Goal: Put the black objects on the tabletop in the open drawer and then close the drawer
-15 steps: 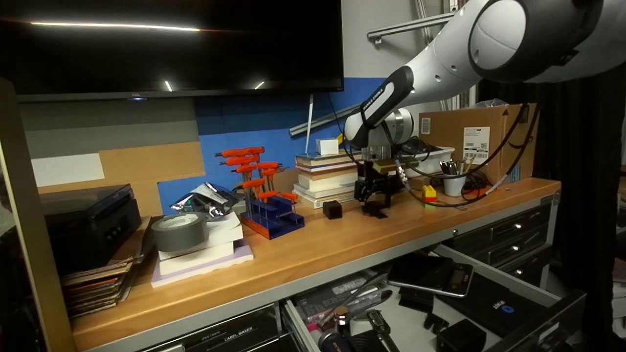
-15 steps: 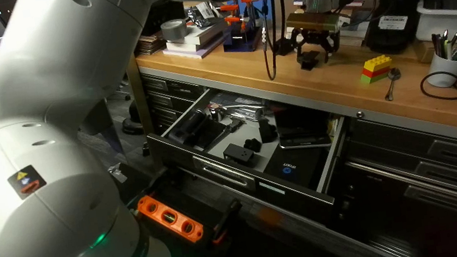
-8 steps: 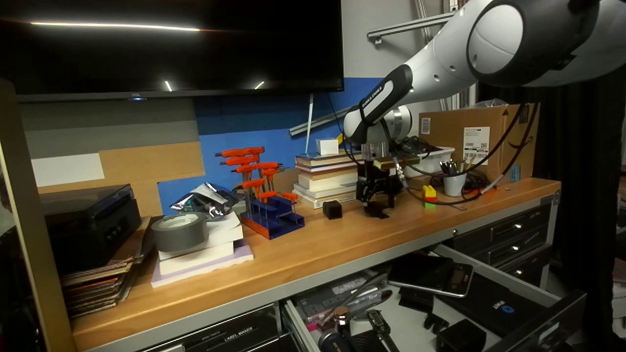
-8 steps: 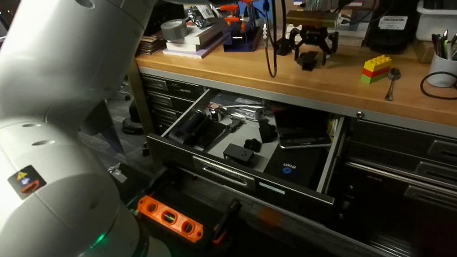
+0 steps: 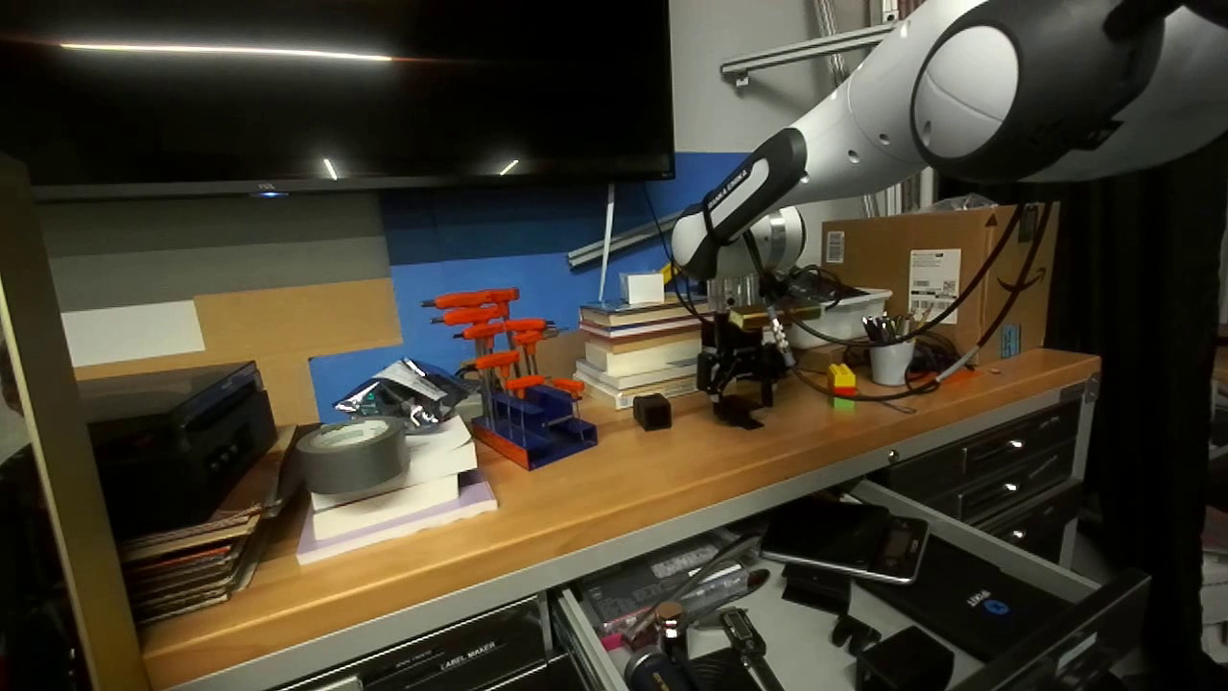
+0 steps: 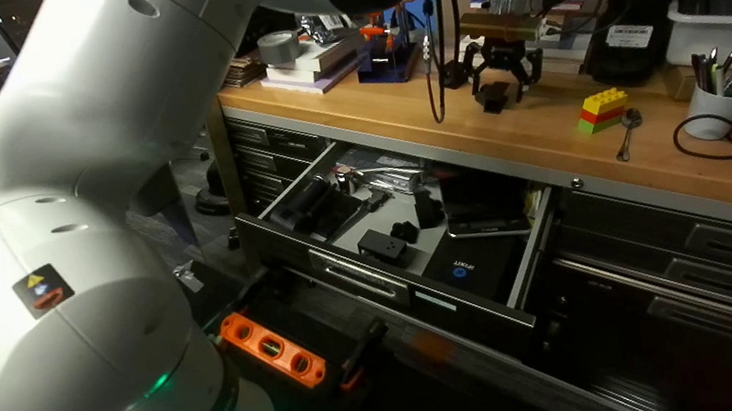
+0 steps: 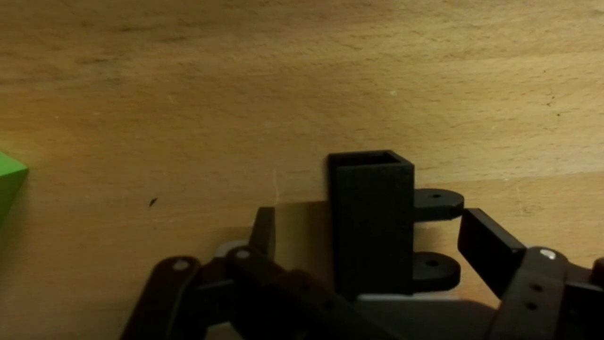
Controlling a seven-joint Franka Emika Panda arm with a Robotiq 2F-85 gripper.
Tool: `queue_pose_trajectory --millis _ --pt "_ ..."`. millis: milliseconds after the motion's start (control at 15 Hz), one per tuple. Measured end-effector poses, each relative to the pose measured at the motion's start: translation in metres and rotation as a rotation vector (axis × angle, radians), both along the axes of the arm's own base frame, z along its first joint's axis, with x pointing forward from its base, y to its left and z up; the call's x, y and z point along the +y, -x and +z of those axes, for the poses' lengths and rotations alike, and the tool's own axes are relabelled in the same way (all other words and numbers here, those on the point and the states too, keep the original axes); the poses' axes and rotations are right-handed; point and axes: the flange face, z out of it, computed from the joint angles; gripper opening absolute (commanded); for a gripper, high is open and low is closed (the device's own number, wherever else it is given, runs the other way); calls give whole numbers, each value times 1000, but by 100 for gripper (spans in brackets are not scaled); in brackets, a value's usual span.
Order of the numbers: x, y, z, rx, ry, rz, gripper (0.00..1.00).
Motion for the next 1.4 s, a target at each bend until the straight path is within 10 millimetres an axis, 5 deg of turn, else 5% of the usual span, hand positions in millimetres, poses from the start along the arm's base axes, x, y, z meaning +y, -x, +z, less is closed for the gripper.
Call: queue_pose_trajectory --millis 933,1000,1400 --pt "-4 -6 1 -13 27 -32 100" --pt "-4 -6 0 -9 27 -37 79" --pt "-4 -5 -2 5 27 -52 35"
